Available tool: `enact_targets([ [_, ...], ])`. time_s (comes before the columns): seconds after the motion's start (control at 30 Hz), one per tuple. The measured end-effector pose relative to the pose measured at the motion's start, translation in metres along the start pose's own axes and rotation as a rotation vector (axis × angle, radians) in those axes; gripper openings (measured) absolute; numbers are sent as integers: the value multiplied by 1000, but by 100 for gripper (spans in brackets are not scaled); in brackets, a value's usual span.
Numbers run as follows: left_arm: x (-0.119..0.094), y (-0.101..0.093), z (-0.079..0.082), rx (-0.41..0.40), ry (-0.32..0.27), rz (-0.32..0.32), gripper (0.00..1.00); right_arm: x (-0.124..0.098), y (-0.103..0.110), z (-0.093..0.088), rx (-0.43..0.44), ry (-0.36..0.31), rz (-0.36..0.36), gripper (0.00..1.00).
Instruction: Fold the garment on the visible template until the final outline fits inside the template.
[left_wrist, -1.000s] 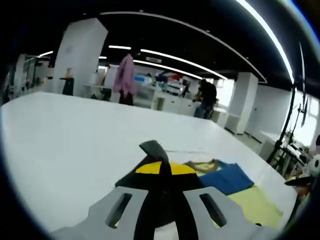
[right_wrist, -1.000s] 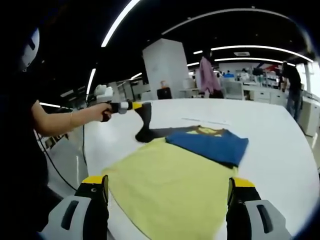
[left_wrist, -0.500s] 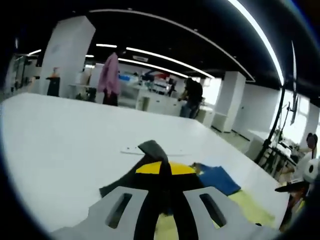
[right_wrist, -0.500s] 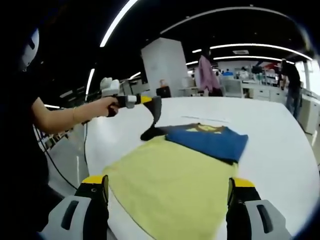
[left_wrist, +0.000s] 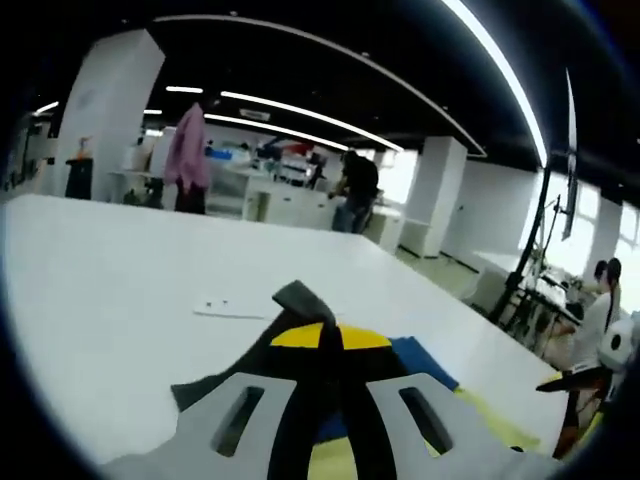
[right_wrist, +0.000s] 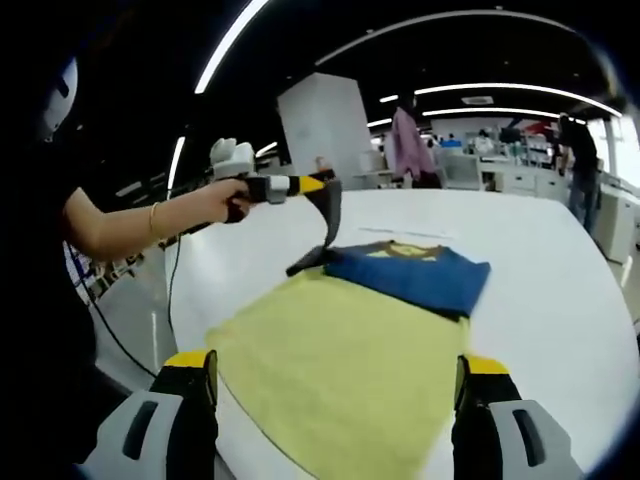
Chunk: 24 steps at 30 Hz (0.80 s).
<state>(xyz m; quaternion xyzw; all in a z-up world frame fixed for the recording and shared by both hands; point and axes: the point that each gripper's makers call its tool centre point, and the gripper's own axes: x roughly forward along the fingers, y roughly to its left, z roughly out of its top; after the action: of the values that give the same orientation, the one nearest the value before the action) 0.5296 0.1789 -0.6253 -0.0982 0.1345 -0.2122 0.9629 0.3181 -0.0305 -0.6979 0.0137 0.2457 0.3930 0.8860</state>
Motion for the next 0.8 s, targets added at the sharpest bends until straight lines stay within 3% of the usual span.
enact_targets([
  [0.5,38,-56,0,0,-17,-122,1,1,-6,-5,13,8,-10,98],
  [0.8,54,-95,-16,58,30,-209,1,2,-8,-10,20,16,-16,98],
])
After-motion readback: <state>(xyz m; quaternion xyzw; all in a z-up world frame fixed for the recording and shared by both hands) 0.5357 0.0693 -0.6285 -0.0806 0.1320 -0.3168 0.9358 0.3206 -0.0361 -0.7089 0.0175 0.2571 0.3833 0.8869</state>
